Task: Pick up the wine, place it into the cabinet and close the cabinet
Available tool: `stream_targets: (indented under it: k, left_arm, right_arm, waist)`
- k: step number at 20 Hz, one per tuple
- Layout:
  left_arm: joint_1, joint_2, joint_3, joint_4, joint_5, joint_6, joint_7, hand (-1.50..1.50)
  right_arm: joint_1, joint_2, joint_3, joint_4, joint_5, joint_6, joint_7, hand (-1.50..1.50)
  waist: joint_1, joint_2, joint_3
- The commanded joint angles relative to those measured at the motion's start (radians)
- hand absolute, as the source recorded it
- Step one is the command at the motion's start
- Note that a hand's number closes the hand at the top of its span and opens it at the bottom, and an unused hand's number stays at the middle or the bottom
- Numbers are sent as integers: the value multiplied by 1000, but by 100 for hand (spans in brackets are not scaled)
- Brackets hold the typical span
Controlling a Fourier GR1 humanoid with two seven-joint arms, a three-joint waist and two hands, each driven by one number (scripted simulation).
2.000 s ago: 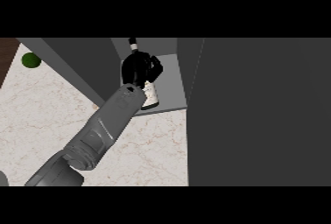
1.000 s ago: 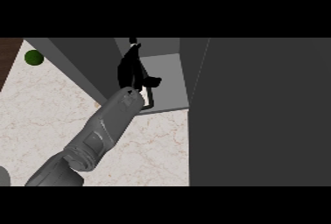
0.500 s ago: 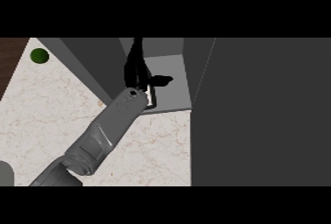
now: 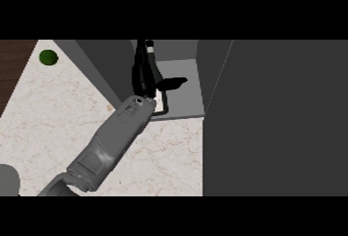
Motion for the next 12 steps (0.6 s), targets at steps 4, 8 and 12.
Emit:
stream_targets:
  k: [4,8,12]
  left_arm:
    - [69,-1,54,-146,144,-27,-132,-150]
    - [89,-1,-19,-223,184,-46,-127,-150]
    - [155,-1,-43,-304,217,-94,-142,-150]
  right_arm:
    - [91,16,45,-149,12,-27,39,-150]
    - [86,23,70,-183,58,-66,62,-150]
    - [116,-5,-3,-177,-23,-46,35,-150]
  waist:
    - [19,-10,0]
    - [40,-17,1]
    - [55,-20,2]
